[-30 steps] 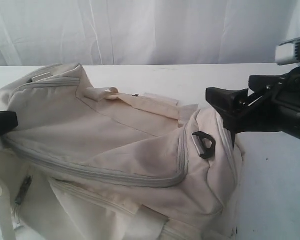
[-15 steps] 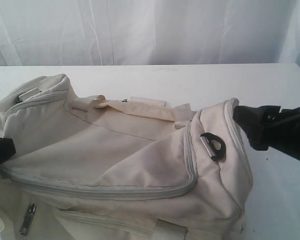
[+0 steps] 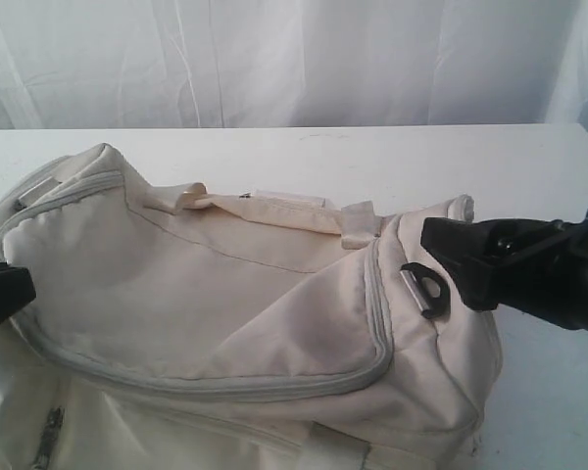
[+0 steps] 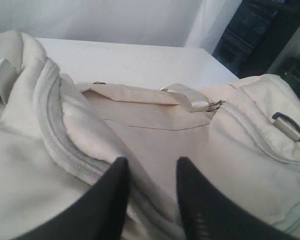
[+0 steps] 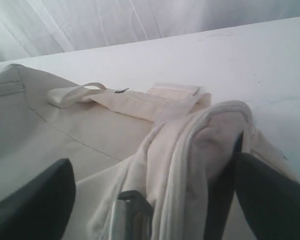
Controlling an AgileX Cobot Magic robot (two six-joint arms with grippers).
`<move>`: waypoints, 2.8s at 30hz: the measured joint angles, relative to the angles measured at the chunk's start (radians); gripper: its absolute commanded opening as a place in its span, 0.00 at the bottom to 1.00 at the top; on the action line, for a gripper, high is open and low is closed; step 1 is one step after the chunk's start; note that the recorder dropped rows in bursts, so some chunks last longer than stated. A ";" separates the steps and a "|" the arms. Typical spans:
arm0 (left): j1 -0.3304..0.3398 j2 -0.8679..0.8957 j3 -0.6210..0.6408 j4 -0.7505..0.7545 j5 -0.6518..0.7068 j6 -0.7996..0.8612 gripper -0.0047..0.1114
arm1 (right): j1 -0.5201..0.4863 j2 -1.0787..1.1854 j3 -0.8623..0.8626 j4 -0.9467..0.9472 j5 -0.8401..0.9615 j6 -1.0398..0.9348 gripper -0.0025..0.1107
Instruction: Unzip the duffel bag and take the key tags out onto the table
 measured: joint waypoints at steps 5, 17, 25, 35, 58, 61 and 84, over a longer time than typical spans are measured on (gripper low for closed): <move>0.000 -0.004 -0.011 -0.007 -0.011 0.006 0.77 | 0.000 0.000 0.000 0.004 -0.073 0.000 0.73; 0.000 0.021 -0.139 -0.100 0.419 0.335 0.78 | 0.002 0.039 -0.046 0.008 -0.152 -0.042 0.72; 0.000 0.264 -0.235 -0.306 0.416 0.633 0.78 | 0.002 0.183 -0.093 0.008 -0.054 -0.069 0.72; 0.000 0.652 -0.456 -0.411 0.249 0.740 0.78 | 0.002 0.227 -0.098 0.008 0.029 -0.071 0.72; -0.069 0.969 -0.564 -0.364 0.249 0.745 0.29 | 0.002 0.231 -0.103 0.008 0.087 -0.057 0.35; -0.069 0.969 -0.564 -0.359 0.255 0.747 0.06 | 0.002 0.231 -0.103 0.008 0.087 -0.053 0.20; -0.031 0.681 -0.438 -0.023 0.406 0.282 0.04 | 0.002 0.221 -0.107 -0.029 0.456 -0.051 0.02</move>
